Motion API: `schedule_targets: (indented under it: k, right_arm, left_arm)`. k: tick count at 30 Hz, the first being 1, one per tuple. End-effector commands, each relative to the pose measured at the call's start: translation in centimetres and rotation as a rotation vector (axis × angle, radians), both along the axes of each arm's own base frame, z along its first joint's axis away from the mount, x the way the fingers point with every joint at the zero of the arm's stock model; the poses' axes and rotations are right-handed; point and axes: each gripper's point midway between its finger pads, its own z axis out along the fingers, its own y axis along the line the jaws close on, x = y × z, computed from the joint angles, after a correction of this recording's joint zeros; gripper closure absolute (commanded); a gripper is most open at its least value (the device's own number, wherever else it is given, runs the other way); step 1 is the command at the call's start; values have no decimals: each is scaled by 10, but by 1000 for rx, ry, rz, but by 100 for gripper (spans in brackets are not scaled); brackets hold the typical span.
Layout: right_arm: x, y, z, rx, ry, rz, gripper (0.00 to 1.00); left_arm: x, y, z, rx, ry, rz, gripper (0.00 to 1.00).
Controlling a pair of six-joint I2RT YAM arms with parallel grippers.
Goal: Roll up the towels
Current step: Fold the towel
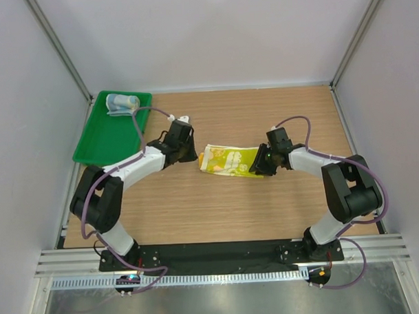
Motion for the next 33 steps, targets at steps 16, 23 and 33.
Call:
schedule_targets:
  k: [16, 23, 33]
  right_arm:
    - [-12, 19, 69, 94, -81, 136, 64]
    - [-17, 22, 29, 110, -25, 132, 70]
    - [-46, 4, -8, 49, 83, 84, 73]
  left_arm:
    - [-15, -57, 64, -58, -109, -54, 57]
    - [-14, -83, 18, -94, -19, -76, 59]
    - [-7, -50, -74, -161, 169, 8, 65]
